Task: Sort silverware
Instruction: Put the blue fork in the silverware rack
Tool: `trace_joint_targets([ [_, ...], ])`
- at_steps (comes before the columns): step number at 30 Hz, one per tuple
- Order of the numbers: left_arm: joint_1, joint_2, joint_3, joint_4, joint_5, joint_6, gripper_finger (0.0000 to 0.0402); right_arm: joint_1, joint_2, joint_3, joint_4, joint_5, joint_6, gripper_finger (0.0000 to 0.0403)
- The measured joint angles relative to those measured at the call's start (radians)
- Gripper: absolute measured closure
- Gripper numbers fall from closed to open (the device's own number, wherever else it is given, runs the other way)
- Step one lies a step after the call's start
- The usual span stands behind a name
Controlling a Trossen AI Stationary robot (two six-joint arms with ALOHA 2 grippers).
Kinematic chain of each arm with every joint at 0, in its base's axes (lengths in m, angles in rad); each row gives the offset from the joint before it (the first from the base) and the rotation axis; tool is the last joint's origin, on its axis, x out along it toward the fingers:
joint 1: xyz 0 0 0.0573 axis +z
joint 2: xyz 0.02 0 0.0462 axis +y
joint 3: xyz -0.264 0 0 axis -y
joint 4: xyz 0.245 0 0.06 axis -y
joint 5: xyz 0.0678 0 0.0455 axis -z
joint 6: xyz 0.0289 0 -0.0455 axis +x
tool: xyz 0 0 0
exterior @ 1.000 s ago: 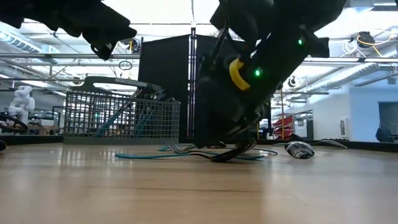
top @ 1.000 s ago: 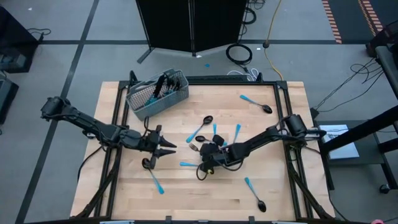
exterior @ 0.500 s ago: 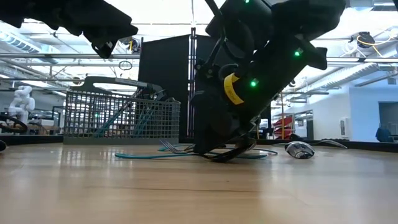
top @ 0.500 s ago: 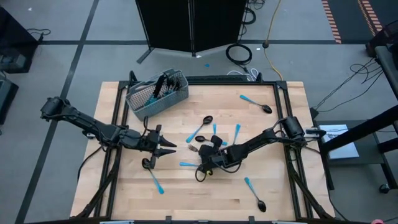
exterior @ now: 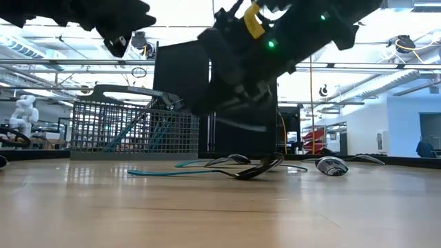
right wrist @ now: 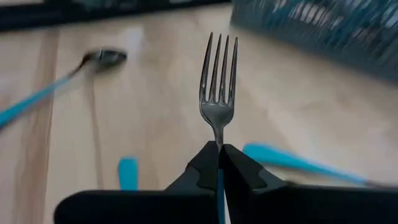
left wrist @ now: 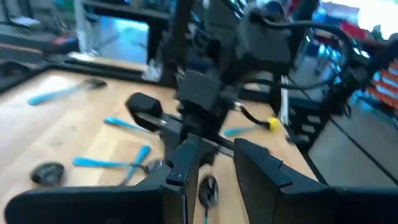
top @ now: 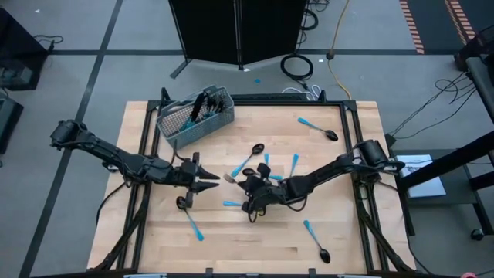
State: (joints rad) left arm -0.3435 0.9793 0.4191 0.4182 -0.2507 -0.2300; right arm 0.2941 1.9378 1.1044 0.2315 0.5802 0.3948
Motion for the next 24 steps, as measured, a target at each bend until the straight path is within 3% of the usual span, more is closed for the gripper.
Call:
trace_joint_targets([
  [5, 0.0, 0.0, 0.0, 0.037, -0.18, -0.08, 0.0304, 0.018, -0.059, 0.002, 0.031, 0.105, -0.019, 0.0403],
  [9, 0.0, 0.027, 0.0, 0.017, -0.335, -0.24, 0.0304, 0.041, -0.081, 0.002, 0.034, 0.193, -0.019, 0.0403],
  [18, 0.005, 0.167, 0.0, 0.144, -0.357, -0.443, 0.0304, 0.05, -0.098, 0.002, 0.051, 0.261, -0.015, 0.0403],
  [24, 0.027, 0.273, 0.0, 0.266, -0.356, -0.47, 0.0301, 0.039, -0.098, 0.003, 0.051, 0.262, -0.018, 0.0403],
])
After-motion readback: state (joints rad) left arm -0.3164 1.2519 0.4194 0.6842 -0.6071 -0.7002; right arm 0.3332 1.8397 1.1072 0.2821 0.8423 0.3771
